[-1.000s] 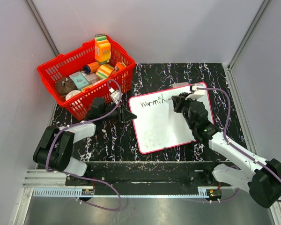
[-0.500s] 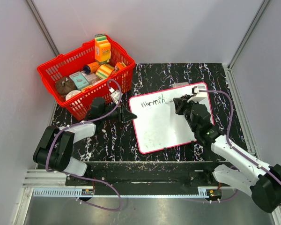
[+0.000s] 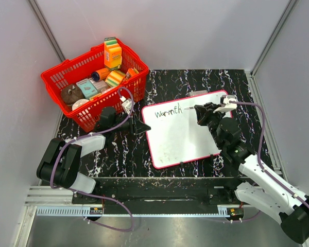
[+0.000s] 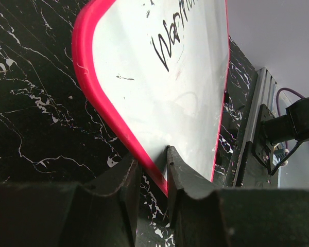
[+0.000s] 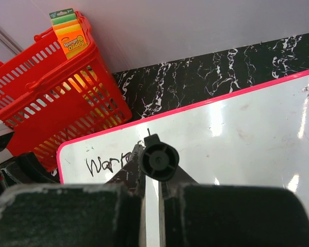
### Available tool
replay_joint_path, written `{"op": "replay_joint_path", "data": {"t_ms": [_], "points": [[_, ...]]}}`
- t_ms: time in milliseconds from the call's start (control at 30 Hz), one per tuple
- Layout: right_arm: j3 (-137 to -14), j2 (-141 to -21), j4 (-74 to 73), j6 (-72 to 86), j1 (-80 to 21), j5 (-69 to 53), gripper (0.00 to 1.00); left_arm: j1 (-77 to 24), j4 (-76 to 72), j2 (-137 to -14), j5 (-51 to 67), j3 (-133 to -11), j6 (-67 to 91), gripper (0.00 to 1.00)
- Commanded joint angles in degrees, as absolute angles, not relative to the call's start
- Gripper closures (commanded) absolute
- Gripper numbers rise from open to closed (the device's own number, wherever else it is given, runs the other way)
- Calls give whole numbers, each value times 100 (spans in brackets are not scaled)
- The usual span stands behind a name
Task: Write a sentence on the whiteboard
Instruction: Write with the whiteboard marker on the whiteboard.
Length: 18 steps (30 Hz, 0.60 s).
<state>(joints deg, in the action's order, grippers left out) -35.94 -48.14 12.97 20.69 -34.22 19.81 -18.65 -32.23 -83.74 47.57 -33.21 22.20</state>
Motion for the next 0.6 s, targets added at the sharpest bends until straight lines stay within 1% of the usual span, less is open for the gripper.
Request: {"op": "replay_joint_path", "data": {"t_ms": [0, 300, 567], "points": [[-3806, -4808, 1222, 2030, -3384, 1828, 100, -2004, -3146, -8341, 4562, -3392, 1564, 100], [-3788, -4877, 1151, 1969, -3392, 1784, 100, -2013, -3129, -8350, 4562, -3384, 1547, 100], [-4069, -5168, 993, 1890, -3384, 1644, 100, -2013, -3015, -8314, 4474, -3410, 1459, 100]]}}
